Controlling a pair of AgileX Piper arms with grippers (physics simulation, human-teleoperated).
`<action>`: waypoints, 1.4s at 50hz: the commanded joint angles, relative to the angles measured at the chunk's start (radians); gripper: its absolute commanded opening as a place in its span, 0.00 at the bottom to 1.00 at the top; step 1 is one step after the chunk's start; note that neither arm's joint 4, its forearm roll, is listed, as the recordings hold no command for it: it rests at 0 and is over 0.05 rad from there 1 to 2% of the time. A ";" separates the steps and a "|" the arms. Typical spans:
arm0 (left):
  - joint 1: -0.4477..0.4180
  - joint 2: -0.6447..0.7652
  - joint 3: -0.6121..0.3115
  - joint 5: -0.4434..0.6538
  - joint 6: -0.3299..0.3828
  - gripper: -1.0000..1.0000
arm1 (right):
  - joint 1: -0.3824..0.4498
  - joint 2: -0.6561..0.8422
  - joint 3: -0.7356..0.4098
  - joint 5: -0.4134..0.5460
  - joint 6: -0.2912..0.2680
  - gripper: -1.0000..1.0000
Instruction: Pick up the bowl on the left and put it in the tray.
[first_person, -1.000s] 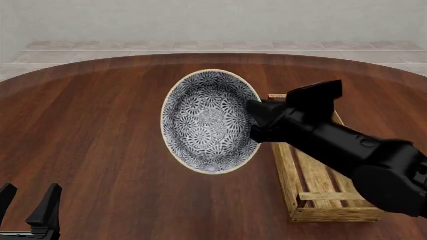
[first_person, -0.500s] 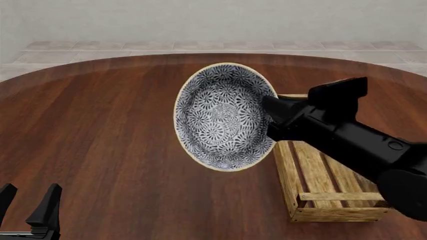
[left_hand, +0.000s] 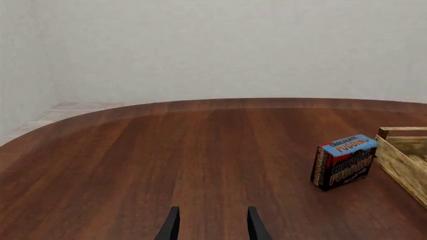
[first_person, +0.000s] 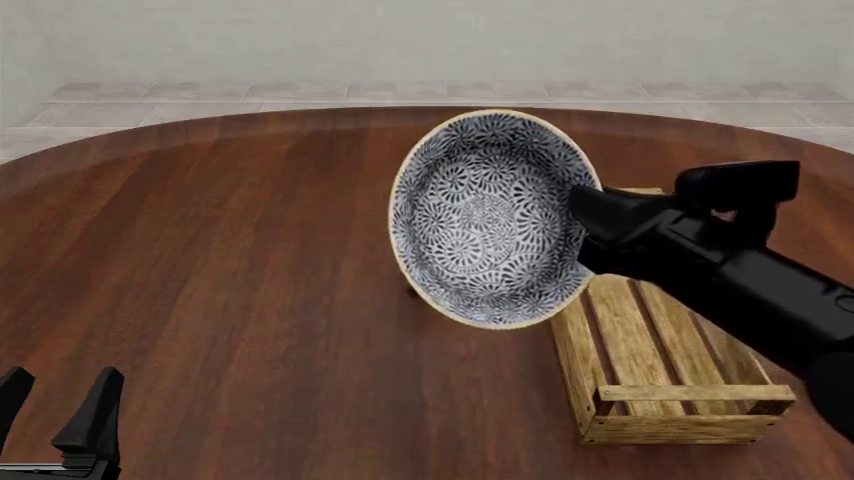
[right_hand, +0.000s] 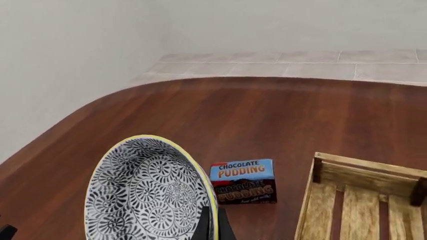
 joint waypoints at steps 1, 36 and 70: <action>0.000 0.000 0.000 0.000 0.000 1.00 | -0.062 -0.024 0.002 0.022 0.013 0.00; 0.000 0.000 0.000 0.000 0.000 1.00 | -0.205 -0.115 0.013 0.110 0.062 0.00; 0.000 0.000 0.000 0.000 0.000 1.00 | -0.479 -0.030 0.045 0.144 0.120 0.00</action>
